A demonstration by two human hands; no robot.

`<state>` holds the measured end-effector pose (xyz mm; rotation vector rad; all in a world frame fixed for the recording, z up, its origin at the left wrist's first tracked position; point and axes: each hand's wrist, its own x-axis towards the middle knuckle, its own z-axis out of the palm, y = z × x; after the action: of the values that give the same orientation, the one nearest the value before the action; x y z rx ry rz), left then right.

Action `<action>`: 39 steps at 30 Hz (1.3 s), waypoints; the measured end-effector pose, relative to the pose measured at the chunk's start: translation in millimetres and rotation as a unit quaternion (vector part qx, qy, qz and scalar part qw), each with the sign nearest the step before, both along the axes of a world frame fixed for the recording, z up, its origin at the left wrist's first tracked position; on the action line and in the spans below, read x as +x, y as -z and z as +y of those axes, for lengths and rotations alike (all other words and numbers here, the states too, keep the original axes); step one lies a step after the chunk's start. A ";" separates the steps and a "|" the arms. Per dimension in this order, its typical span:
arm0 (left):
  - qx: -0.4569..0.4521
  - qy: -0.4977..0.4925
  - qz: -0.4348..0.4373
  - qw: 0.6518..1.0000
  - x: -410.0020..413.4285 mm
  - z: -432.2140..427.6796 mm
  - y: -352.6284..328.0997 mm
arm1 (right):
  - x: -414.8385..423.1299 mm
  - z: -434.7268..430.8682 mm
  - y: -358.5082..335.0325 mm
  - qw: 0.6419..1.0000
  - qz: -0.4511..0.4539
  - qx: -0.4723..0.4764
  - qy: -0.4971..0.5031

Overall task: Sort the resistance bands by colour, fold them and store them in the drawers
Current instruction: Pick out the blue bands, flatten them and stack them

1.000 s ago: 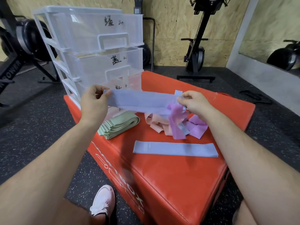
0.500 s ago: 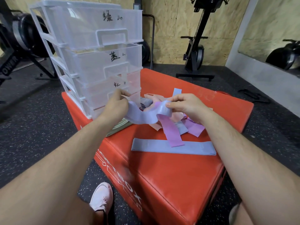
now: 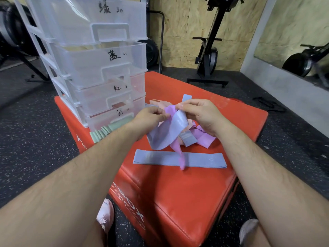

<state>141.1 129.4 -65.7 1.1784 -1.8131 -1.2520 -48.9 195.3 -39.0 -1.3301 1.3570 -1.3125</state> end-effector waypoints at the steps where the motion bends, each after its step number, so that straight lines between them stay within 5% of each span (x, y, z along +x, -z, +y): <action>1: 0.000 -0.008 0.011 1.000 -0.8 -0.6 0.1 | -1.5 0.2 -0.5 1.000 0.014 0.000 0.009; 9: -0.097 0.015 -0.037 0.995 -4.6 8.2 -8.9 | -6.7 -3.2 6.1 0.954 0.297 -0.016 0.037; 12: -0.135 0.022 -0.092 0.986 -4.1 10.3 -11.5 | -3.6 -3.3 6.5 0.941 0.334 -0.024 0.045; 21: -0.162 0.052 -0.186 0.968 0.8 8.8 -6.0 | 2.7 7.4 -14.5 0.983 0.117 -0.073 0.122; 27: -0.176 0.048 -0.200 0.963 1.2 10.3 -8.4 | -9.7 6.9 -36.2 0.937 0.001 -0.151 0.315; 31: -0.186 0.047 -0.209 0.959 2.3 11.1 -8.9 | -41.4 -1.5 -30.7 0.906 0.020 -0.100 0.410; 35: -0.189 0.042 -0.197 0.961 5.0 9.8 -8.6 | -52.9 1.1 -14.9 0.919 0.203 0.082 0.329; 39: -0.198 0.040 -0.195 0.960 6.1 8.8 -11.7 | -29.3 12.8 -7.5 0.927 0.347 0.071 0.124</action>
<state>147.2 138.2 -53.9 1.1823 -2.2859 -0.6729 -78.2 208.1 -31.5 -1.6378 2.1135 -0.8880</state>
